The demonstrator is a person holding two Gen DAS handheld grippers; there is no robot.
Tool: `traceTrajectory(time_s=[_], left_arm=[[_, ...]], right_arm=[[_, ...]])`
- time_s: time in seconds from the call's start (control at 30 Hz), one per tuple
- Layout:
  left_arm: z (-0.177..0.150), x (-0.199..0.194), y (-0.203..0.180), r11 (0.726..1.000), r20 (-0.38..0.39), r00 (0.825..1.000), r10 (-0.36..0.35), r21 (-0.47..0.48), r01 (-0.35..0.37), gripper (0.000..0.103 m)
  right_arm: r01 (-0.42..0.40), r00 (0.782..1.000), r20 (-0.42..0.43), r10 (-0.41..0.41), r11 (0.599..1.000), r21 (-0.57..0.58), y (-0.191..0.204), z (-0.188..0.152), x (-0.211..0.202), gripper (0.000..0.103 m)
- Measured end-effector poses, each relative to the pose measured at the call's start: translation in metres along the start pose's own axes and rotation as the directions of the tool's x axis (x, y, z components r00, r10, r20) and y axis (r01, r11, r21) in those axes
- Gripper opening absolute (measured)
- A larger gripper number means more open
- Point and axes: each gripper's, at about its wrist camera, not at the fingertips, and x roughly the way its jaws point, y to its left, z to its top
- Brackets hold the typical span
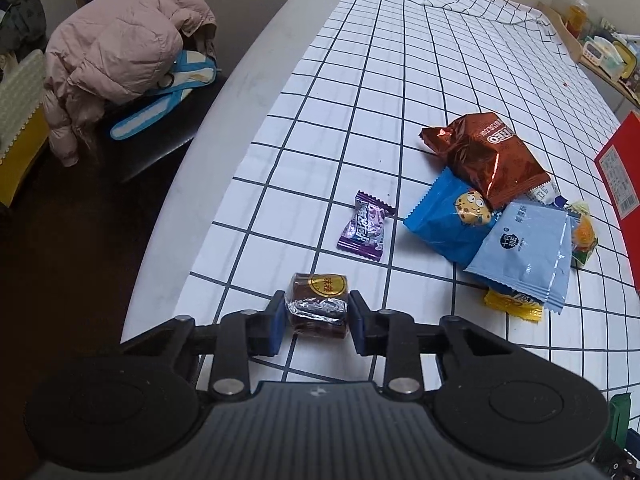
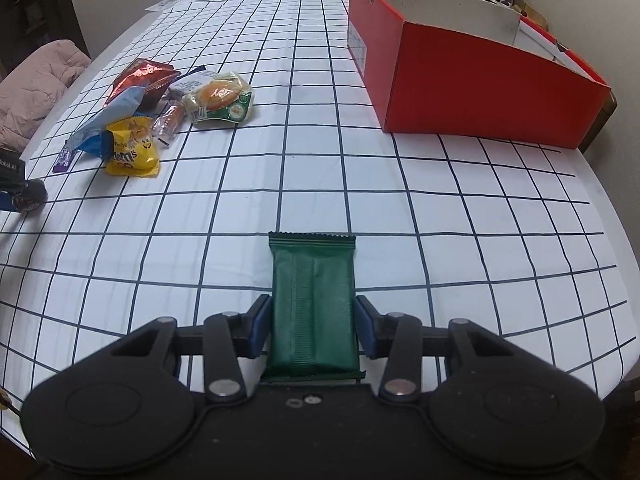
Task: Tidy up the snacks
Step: 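Grasp the brown chocolate with left tool while right tool grasps green bar, then carry chocolate and green bar into the red box and open both tools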
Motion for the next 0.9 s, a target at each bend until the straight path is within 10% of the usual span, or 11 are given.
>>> traceTrajectory(time_s=[0.9], left_arm=[[0.003,-0.091,-0.078,0.98,0.086,0.986,-0.142,0.149,0.128,0.03]], right_arm=[[-0.031,0.977,0.209,0.039,0.999,-0.042,-0.038,0.042,-0.07,0.042]])
